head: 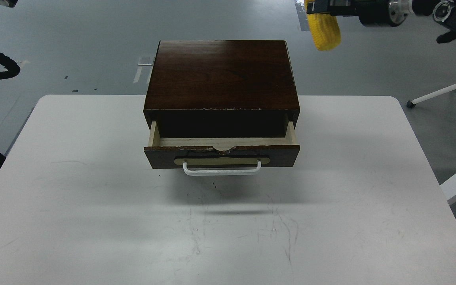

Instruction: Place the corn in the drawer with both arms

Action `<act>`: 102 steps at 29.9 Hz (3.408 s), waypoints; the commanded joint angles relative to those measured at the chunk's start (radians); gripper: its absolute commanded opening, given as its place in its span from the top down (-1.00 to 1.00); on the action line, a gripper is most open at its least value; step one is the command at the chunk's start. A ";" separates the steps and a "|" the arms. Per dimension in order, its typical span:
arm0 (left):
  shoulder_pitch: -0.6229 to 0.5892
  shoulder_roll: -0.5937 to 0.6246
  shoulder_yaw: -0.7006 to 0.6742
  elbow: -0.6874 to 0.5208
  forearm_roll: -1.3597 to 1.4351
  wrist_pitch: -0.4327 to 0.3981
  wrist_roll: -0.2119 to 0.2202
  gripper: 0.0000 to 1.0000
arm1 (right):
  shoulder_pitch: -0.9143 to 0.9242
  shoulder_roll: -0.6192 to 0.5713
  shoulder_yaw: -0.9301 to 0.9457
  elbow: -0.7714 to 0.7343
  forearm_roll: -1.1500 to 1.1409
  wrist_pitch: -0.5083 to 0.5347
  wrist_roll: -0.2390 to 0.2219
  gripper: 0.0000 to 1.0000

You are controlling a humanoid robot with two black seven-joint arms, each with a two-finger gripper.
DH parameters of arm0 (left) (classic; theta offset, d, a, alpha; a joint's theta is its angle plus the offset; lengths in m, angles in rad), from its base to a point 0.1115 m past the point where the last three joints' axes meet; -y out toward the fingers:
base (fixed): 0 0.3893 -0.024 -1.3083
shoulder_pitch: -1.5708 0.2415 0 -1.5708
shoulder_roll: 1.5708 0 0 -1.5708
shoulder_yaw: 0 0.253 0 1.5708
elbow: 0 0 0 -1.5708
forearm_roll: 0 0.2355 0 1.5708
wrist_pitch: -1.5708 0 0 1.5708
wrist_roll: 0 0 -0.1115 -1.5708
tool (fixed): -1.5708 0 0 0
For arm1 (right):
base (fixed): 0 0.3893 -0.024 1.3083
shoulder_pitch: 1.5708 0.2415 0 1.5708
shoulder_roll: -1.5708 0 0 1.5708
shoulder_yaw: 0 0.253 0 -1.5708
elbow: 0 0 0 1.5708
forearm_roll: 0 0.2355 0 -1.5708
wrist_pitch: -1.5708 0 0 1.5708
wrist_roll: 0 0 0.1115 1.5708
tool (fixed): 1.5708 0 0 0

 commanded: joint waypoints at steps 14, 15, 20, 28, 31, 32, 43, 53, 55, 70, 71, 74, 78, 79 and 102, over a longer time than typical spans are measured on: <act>0.000 -0.002 0.002 0.001 0.004 0.000 -0.002 -0.96 | 0.081 0.193 0.002 0.341 -0.595 -0.132 0.015 1.00; 0.000 -0.002 0.001 0.001 0.004 0.000 -0.002 -0.96 | 0.079 0.193 0.002 0.352 -0.619 -0.132 0.018 1.00; -0.001 0.009 0.002 0.001 0.004 0.000 0.002 -0.96 | 0.055 0.193 0.000 0.376 -0.715 -0.134 0.024 1.00; -0.001 0.009 0.002 0.001 0.004 0.000 0.001 -0.96 | 0.016 0.193 0.000 0.415 -0.879 -0.175 0.061 0.79; 0.000 0.013 0.002 0.001 0.006 0.000 0.001 -0.96 | 0.010 0.193 0.000 0.413 -0.879 -0.177 0.063 0.04; 0.000 0.013 0.002 0.001 0.006 0.000 0.001 -0.96 | 0.007 0.192 0.000 0.413 -0.879 -0.177 0.063 -0.01; -0.001 0.010 0.001 0.001 0.004 0.000 -0.004 -0.96 | -0.002 0.196 0.011 0.405 -0.871 -0.178 0.061 -0.55; -0.003 0.012 -0.007 0.001 0.004 0.000 -0.004 -0.96 | -0.020 0.195 0.241 0.254 -0.481 -0.164 0.052 -1.00; -0.003 0.010 -0.008 0.001 0.004 0.000 -0.004 -0.96 | -0.020 0.195 0.258 0.215 -0.398 -0.166 0.052 -1.00; 0.012 -0.031 -0.008 0.001 0.000 0.000 -0.010 -0.96 | -0.284 0.077 0.624 -0.013 0.503 -0.177 0.052 -1.00; 0.013 -0.033 -0.008 0.001 0.000 0.000 -0.008 -0.96 | -0.308 0.070 0.660 -0.013 0.528 -0.177 0.052 -1.00; 0.014 -0.037 -0.008 0.003 0.000 0.000 -0.007 -0.96 | -0.439 0.060 0.839 -0.015 0.656 -0.180 0.047 -1.00; 0.025 -0.046 -0.008 0.003 -0.002 0.000 -0.001 -0.96 | -0.575 0.054 0.995 -0.019 0.813 -0.172 0.032 -1.00; 0.029 -0.048 -0.010 0.003 -0.003 0.000 -0.001 -0.96 | -0.595 0.049 1.014 -0.021 0.837 -0.167 0.032 -1.00; 0.085 -0.128 -0.044 0.074 -0.051 0.000 0.002 -0.96 | -0.740 -0.043 1.097 -0.109 1.160 -0.163 0.041 -1.00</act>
